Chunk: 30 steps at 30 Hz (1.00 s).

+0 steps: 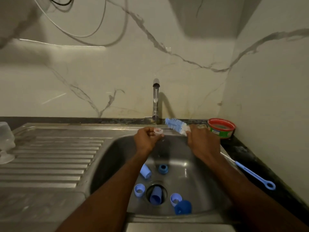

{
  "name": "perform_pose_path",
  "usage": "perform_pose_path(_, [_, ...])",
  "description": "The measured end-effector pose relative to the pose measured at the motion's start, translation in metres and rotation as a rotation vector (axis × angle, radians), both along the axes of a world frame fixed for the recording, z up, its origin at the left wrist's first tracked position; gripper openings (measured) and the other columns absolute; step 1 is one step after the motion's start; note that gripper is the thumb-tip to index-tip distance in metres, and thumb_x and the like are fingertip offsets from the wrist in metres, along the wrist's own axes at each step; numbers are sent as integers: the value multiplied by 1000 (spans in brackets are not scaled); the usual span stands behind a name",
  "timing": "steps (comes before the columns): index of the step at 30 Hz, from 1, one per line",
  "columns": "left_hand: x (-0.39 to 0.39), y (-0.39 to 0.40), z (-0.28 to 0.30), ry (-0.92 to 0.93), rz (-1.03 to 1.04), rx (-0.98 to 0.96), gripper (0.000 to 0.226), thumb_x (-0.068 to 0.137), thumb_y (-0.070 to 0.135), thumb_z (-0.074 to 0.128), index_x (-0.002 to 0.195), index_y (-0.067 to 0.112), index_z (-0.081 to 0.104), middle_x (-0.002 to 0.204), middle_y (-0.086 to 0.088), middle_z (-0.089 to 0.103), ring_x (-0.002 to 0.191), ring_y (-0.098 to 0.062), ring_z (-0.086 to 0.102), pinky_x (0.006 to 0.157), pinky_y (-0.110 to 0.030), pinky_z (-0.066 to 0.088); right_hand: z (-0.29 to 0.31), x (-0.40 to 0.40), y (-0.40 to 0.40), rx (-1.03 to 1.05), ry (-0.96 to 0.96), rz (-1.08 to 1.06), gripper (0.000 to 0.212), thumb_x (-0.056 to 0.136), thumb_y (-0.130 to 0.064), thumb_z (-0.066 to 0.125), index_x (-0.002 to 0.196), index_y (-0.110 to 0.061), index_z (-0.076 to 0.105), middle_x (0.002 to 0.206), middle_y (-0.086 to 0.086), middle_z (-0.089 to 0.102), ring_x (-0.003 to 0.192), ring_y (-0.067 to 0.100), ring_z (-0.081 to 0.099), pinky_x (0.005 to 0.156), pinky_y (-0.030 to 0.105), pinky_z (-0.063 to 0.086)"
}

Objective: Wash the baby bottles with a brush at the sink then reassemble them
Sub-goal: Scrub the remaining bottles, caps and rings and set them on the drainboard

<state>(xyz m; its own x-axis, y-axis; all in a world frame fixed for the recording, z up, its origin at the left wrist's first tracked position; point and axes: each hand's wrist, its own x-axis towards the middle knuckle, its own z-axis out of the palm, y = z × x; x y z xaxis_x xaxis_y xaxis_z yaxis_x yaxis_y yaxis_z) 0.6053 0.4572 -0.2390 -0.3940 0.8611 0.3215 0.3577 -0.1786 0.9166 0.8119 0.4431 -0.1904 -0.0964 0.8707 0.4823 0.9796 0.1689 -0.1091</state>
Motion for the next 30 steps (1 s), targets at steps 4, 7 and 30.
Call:
perform_pose_path(4, [-5,-3,0,-51,-7,-36,30,78,20,87,105,14,77,90,-2,78,78,-7,73,68,-21,61,1,-2,-4,-1,0,-3,27,102,-39,52,125,-25,56,110,2,70,93,21,66,67,33,46])
perform_pose_path(7, [-6,-6,6,-26,41,-15,27,80,21,85,105,16,76,86,5,75,73,-1,69,63,-12,54,1,-3,-6,-6,3,-5,29,100,-40,53,125,-26,57,110,3,69,93,22,65,67,33,45])
perform_pose_path(30, [0,-14,15,1072,213,-180,32,94,18,70,124,11,60,123,-11,60,106,-21,62,94,-34,52,7,4,-8,0,-237,86,36,100,-52,50,123,-29,66,114,-1,70,101,17,66,73,29,42])
